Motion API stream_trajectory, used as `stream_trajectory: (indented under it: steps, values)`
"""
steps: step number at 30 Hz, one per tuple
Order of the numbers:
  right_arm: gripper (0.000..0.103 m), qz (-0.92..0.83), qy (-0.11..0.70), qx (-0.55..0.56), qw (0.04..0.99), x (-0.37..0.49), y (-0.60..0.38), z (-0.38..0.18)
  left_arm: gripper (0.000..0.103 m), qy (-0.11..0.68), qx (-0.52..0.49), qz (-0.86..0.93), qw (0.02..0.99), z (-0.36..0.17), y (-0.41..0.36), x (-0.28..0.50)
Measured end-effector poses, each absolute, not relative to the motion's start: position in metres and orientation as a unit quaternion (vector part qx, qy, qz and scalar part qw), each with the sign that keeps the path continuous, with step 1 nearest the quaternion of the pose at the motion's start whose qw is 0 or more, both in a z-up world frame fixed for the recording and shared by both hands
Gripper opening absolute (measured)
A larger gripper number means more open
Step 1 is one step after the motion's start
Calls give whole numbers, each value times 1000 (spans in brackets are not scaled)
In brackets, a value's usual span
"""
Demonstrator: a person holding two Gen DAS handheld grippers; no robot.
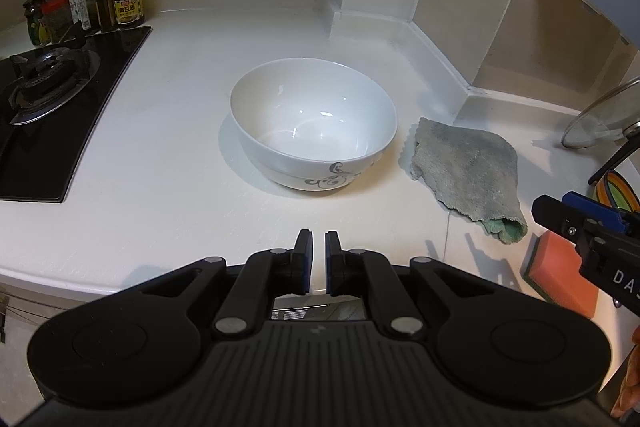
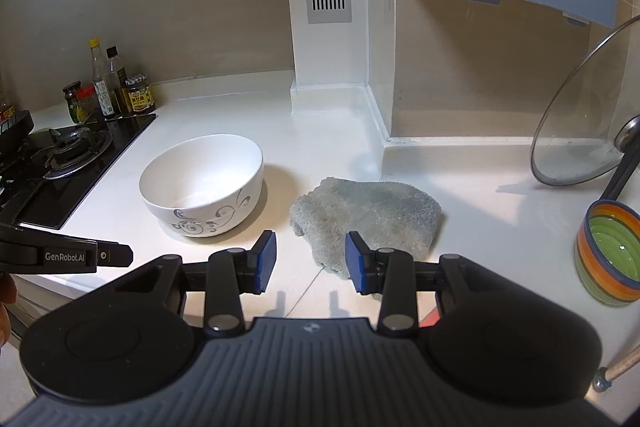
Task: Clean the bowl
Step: 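Move the right tool toward the grey cloth while the left tool approaches the white bowl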
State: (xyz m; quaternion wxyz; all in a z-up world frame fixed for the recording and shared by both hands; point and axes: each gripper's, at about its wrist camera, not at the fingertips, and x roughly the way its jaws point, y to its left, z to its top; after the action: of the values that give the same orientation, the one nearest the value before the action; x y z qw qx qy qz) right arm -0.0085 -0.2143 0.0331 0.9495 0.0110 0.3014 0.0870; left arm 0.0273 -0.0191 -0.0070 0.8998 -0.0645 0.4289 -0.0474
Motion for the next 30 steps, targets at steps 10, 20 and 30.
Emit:
stream_trajectory:
  steps: [10,20,30]
  values:
    - [33,85,312,10,946,3,-215,29,4,434,-69,-46,897,-11,-16,35]
    - [33,63,333,-3,941,24,-219,17,4,438,-75,-42,895,-15,-8,48]
    - [33,36,346,-14,938,49,-224,11,4,443,-102,-44,890,-14,26,81]
